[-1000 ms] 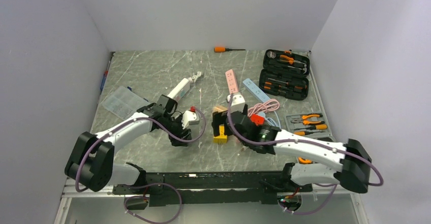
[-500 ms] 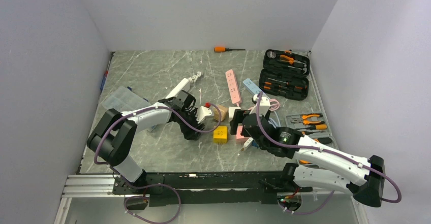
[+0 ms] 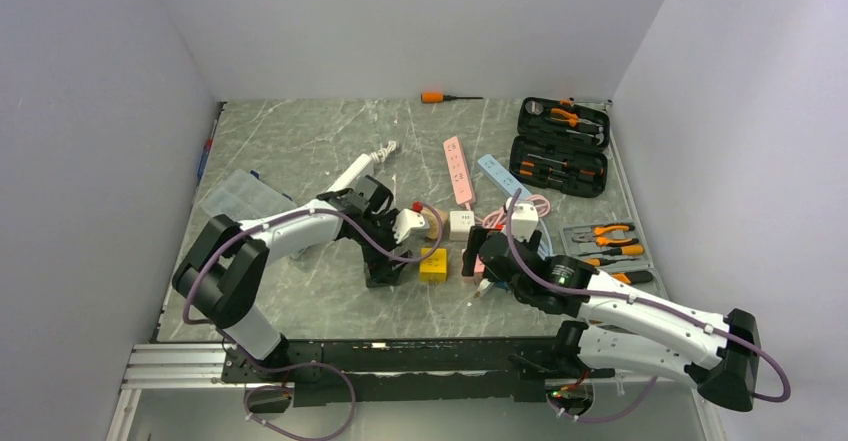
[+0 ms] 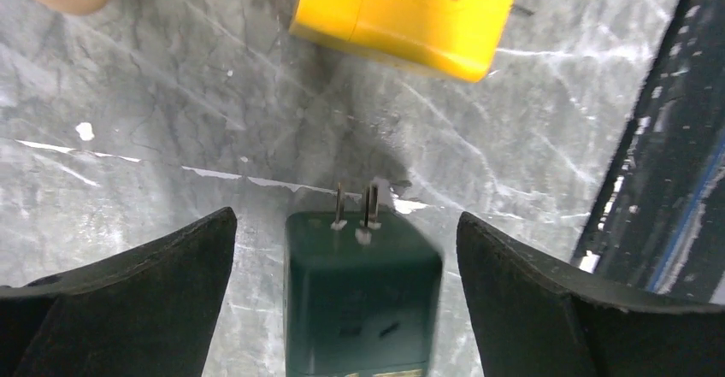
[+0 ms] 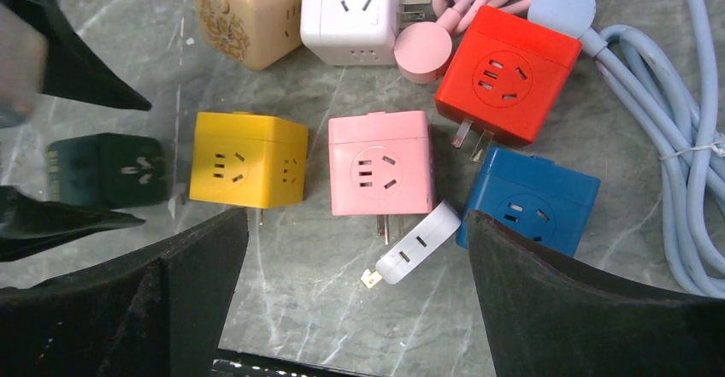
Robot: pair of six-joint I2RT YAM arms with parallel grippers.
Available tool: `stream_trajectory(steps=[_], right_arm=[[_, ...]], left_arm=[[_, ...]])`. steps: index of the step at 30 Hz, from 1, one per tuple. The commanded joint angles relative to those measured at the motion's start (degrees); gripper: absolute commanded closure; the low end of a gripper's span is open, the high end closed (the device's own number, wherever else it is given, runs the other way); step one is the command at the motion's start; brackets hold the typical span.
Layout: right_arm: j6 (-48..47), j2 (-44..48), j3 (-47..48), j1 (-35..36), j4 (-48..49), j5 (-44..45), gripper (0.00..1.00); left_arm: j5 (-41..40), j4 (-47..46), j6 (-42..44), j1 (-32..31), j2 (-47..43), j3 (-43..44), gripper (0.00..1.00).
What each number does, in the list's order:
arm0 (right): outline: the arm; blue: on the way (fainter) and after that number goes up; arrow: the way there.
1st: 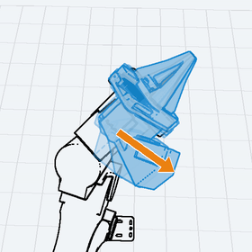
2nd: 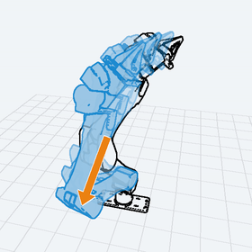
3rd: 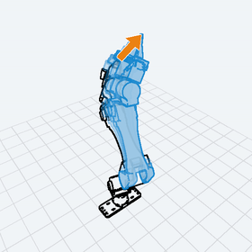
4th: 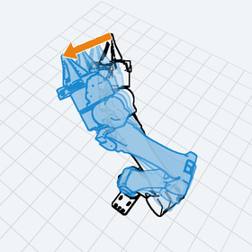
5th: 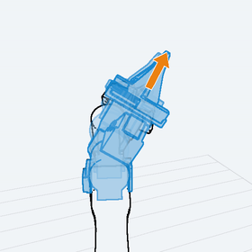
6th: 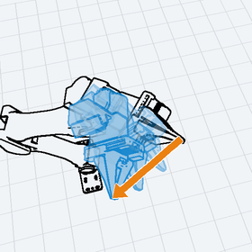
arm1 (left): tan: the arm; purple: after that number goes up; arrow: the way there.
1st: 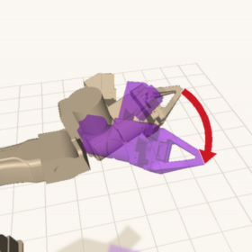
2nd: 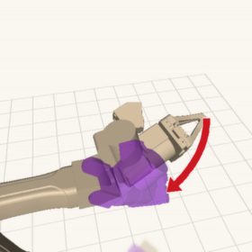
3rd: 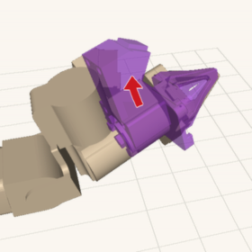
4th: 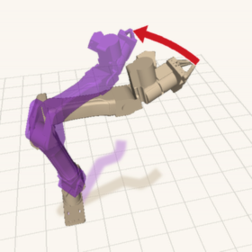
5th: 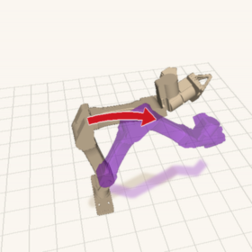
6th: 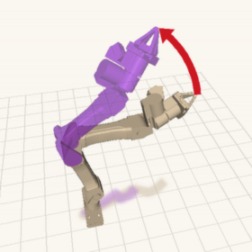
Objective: Pull the plug off the socket
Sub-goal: Place the plug at the center of the board, then reset both arms
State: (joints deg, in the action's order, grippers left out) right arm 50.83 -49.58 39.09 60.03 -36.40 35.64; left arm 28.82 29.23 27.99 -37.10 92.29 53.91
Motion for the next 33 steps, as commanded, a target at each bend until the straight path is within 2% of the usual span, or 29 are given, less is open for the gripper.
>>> stream_trajectory(steps=[1,4,8,13,20,27,33], right_arm=[[-1.03,-1.6,3.71,-0.08,-0.62,0.83,0.01],[-2.07,-2.07,4.35,-0.08,-0.03,1.0,0.0],[-3.36,-2.64,5.27,-0.08,0.41,1.34,0.0],[-6.24,-4.21,6.87,-0.26,1.2,1.41,0.0],[-12.11,-5.29,7.74,-4.56,6.36,-2.96,0.0],[-15.43,-4.2,6.29,-16.54,13.09,-14.89,0.0],[-14.73,-4.6,5.65,-25.27,14.42,-20.29,0.0]], left_arm=[[5.43,5.5,1.65,-0.09,-6.01,5.55,0.01],[5.35,11.03,2.27,0.03,-9.21,9.74,0.01],[3.11,20.4,1.1,1.3,-10.72,19.53,0.01],[0.8,27.42,-0.27,5.77,-10.49,27.26,0.01],[4.25,28.42,-4.03,17.78,-10.76,26.79,0.01],[4.28,29.14,-4.75,27.41,-10.51,26.03,0.01],[4.1,27.3,-4.7,34.11,-11.87,24.19,0.01]])
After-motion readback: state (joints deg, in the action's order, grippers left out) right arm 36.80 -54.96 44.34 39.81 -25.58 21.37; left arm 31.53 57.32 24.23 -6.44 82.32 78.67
